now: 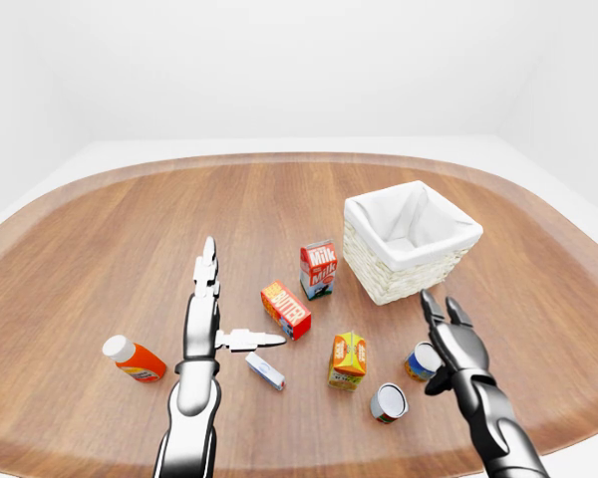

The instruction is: Pick up the alphabet soup and the tomato sauce, and put them in the basket.

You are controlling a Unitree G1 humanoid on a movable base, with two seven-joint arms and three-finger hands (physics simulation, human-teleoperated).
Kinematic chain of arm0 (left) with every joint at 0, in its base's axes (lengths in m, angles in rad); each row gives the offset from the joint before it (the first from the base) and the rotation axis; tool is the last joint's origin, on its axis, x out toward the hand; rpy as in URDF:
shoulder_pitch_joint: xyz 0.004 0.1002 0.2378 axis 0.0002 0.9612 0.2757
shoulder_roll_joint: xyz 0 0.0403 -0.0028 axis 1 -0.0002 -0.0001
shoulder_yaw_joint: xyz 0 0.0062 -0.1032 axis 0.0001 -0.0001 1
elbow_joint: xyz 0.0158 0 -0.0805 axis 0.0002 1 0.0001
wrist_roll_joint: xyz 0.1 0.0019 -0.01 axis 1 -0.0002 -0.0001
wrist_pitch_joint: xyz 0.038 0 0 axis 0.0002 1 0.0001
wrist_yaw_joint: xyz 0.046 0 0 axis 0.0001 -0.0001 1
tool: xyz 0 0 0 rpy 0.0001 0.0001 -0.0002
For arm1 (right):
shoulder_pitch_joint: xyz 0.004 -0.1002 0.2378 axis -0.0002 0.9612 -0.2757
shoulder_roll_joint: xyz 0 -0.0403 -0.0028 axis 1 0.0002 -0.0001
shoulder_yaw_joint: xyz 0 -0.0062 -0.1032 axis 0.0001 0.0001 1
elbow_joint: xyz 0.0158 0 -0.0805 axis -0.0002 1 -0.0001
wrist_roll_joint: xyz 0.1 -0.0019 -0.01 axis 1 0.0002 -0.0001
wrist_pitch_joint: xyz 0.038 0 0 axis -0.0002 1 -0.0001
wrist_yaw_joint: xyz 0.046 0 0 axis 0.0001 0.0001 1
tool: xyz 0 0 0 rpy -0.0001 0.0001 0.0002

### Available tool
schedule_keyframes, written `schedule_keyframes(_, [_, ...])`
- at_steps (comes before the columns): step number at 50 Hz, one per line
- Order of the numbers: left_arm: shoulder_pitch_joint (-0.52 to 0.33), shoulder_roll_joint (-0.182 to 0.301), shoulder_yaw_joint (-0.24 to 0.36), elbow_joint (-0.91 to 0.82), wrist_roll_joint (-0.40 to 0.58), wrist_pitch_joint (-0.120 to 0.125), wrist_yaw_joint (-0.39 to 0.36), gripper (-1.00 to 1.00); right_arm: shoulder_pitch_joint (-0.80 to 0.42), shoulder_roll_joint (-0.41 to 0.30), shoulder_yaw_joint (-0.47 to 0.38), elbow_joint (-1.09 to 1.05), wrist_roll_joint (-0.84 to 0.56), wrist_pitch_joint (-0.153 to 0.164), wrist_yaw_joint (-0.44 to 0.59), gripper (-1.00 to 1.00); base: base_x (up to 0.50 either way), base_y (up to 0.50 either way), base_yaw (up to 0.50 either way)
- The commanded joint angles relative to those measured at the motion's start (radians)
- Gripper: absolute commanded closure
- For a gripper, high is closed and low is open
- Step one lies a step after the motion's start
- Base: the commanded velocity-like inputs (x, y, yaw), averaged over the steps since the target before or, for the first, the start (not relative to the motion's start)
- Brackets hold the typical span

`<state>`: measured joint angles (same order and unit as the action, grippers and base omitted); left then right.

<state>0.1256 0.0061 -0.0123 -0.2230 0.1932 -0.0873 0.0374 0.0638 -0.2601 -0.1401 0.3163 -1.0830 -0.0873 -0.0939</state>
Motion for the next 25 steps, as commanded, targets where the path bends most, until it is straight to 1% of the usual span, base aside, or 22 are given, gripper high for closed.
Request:
schedule_keyframes(1, [0.000, 0.001, 0.000, -0.003, -0.003, 0.000, -0.002, -1.00, -0.026, -0.010, 0.018, 0.062, 0.000, 0.000, -0.029, -1.00, 0.00, 0.00, 0.00])
schedule_keyframes(16, [-0.001, 0.001, 0.000, -0.005, -0.002, 0.000, -0.002, -1.00, -0.071, -0.029, 0.043, 0.173, 0.004, 0.000, -0.083, -1.00, 0.00, 0.00, 0.00])
schedule_keyframes(25, [-0.001, 0.001, 0.000, -0.005, -0.002, 0.000, -0.002, -1.00, -0.073, -0.030, 0.054, 0.191, 0.007, 0.000, -0.094, -1.00, 0.00, 0.00, 0.00])
